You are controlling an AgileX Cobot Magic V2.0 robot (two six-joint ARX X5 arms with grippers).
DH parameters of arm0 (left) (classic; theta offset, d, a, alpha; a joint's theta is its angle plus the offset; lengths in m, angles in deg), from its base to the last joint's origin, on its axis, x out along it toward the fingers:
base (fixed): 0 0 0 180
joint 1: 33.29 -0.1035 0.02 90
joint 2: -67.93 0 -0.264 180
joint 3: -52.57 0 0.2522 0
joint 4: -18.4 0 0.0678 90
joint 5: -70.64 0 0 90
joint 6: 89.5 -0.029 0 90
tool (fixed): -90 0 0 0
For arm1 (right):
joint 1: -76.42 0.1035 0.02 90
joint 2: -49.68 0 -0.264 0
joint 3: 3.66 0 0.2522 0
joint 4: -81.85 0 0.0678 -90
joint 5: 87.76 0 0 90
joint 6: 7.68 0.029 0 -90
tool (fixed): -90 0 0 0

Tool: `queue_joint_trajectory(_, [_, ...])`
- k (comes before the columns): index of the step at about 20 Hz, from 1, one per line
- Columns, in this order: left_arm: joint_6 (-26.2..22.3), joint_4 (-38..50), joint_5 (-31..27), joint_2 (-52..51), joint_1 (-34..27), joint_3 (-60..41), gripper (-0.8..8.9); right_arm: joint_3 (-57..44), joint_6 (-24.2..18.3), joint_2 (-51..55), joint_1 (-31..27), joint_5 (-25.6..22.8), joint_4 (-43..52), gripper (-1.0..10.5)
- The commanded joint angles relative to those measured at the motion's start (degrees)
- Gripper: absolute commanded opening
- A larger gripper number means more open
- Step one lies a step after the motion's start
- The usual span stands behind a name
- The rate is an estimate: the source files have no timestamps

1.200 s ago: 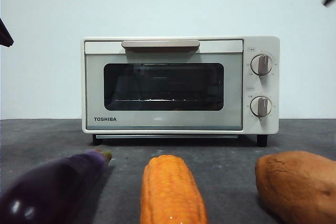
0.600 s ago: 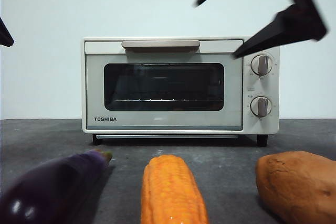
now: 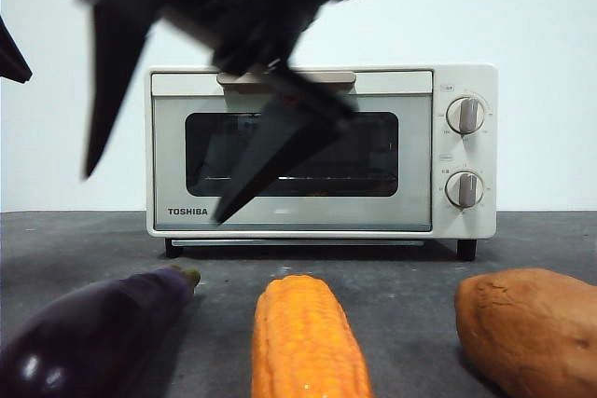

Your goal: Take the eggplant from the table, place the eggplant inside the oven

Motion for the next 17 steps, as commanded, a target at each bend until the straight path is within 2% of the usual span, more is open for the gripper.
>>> queue_joint_trajectory(1, [-0.52, 0.07, 0.31, 0.52, 0.09, 1.03, 0.06, 4.66, -1.25, -6.08, 1.53, -1.44, -1.46, 4.0])
queue_joint_trajectory(7, [-1.84, -2.05, 0.28, 0.52, 0.09, 1.03, 0.06, 10.58, -2.03, -17.38, 1.77, -2.69, -2.86, 3.8])
queue_joint_trajectory(9, [-2.01, -2.47, 0.28, 0.52, 0.09, 1.03, 0.06, 11.61, -2.01, -19.71, 1.92, -2.80, -2.56, 3.3])
queue_joint_trajectory(13, [-2.05, -2.49, 0.28, 0.52, 0.09, 1.03, 0.06, 12.41, -1.90, -20.35, 2.49, -2.89, -2.91, 1.6])
queue_joint_trajectory(15, [-2.36, -2.45, 0.24, 0.50, 0.09, 1.03, 0.06, 15.19, -2.80, -20.33, 2.60, -2.91, -6.25, 1.5])
queue_joint_trajectory(17, [-3.04, -2.43, -0.13, 0.50, -0.02, 1.05, 0.06, 19.17, -5.51, -20.33, 2.69, -2.91, -11.63, 1.5])
